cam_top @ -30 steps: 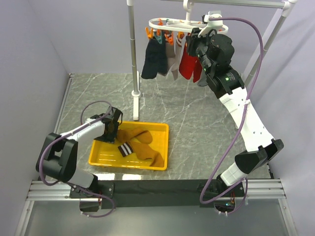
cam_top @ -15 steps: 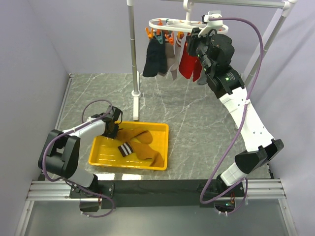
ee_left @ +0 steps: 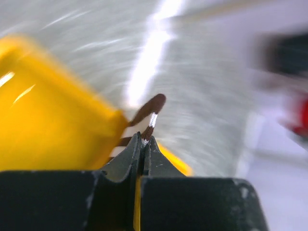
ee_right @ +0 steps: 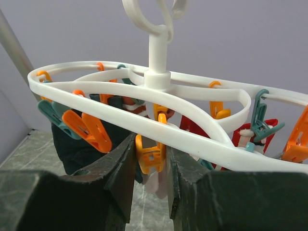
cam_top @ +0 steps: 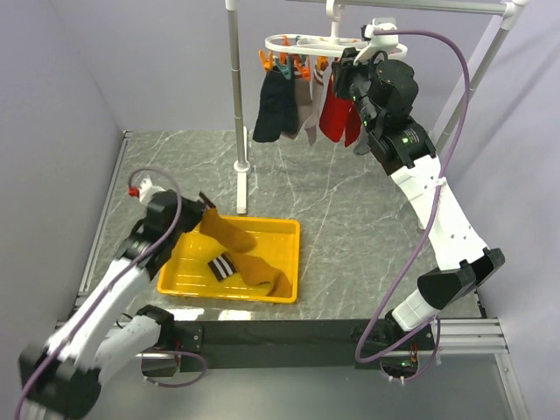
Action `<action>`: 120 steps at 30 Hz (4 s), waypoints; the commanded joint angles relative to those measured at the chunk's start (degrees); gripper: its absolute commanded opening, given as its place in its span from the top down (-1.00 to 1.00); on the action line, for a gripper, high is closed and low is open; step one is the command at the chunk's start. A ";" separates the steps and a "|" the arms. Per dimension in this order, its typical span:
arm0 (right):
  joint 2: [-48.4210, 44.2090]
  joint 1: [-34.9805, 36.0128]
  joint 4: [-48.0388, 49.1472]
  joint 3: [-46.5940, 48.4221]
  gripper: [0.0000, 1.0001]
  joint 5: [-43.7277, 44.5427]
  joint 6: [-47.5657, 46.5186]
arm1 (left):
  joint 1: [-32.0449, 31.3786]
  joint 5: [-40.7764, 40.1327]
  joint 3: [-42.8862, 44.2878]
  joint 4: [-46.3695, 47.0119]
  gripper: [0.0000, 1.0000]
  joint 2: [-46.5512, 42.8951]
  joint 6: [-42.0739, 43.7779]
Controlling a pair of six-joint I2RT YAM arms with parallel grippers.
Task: Clip the socks to the hanger
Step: Pick up the sock from the bin, then clamp the sock onto the hanger.
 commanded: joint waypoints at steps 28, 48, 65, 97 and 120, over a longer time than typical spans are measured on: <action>-3.18 0.13 2.58 2.13 1.00 -9.11 13.06 | -22.01 13.03 35.17 46.76 0.99 28.94 43.19; 0.60 0.22 -1.81 7.94 1.00 -1.47 16.22 | -33.10 -25.93 51.09 59.24 0.99 46.08 68.58; -0.37 0.22 -4.19 7.41 1.00 0.29 15.69 | -36.18 -29.45 54.52 71.64 0.99 52.14 75.18; -2.74 0.22 -5.06 5.21 1.00 -0.77 15.96 | -36.44 -28.22 61.47 72.87 0.99 57.33 76.67; -0.46 0.22 -9.81 9.51 1.00 -0.06 21.40 | -36.18 -29.27 61.82 77.62 0.99 57.95 77.91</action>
